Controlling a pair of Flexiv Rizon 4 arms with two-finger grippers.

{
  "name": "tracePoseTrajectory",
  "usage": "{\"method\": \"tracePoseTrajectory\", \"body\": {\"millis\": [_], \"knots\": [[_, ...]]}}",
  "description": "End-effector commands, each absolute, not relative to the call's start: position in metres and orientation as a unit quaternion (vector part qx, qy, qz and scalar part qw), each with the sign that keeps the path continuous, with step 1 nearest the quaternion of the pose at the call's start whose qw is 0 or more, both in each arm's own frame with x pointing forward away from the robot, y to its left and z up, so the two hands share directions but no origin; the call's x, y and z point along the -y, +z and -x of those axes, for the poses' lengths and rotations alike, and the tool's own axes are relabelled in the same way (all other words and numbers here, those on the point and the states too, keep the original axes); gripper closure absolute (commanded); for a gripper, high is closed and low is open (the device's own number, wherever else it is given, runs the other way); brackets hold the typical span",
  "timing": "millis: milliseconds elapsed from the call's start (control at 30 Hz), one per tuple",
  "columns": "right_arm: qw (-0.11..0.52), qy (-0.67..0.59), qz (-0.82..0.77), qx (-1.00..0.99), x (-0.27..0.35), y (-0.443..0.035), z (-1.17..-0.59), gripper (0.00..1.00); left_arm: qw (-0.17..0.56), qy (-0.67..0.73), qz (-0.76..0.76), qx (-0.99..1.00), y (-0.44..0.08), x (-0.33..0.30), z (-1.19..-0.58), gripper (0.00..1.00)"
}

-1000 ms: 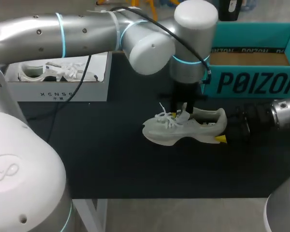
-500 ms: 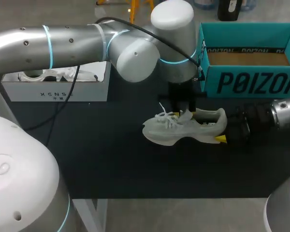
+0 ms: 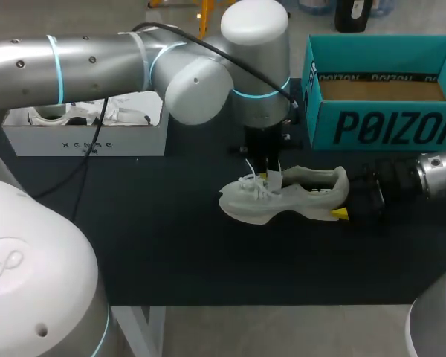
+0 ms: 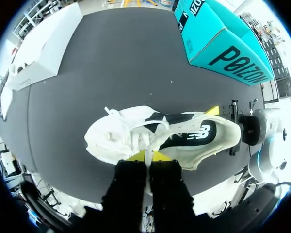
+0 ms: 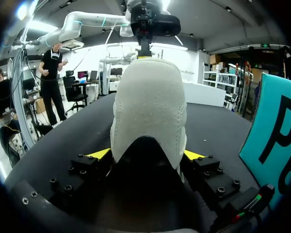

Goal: Take the shoe out of the shoebox, open the shoe tongue, remove and reinsert the insole, then place the shoe into the shoebox

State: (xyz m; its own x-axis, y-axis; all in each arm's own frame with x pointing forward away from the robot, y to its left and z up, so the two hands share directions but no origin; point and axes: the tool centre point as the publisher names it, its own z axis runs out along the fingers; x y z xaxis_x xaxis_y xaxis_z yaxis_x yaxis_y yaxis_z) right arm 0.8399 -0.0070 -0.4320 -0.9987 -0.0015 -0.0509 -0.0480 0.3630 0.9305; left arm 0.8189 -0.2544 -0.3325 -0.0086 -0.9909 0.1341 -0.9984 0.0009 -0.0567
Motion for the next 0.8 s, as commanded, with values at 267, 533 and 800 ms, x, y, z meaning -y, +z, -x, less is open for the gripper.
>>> {"method": "tracePoseTrajectory", "body": {"millis": [267, 533, 800], "knots": [[0.021, 0.563, 0.014, -0.826, 0.006, -0.434, -0.84, 1.0, 0.053, 0.072, -0.68, 0.727, -0.334, 0.255, -0.823, 0.0], [0.021, 0.563, 0.014, -0.826, 0.006, -0.434, -0.84, 1.0, 0.0, 0.08, -0.584, 0.808, -0.282, 0.265, -0.835, 0.0], [0.021, 0.563, 0.014, -0.826, 0.006, -0.434, -0.84, 1.0, -0.095, -0.029, -0.214, 0.972, -0.248, 0.279, -0.848, 0.0]]}}
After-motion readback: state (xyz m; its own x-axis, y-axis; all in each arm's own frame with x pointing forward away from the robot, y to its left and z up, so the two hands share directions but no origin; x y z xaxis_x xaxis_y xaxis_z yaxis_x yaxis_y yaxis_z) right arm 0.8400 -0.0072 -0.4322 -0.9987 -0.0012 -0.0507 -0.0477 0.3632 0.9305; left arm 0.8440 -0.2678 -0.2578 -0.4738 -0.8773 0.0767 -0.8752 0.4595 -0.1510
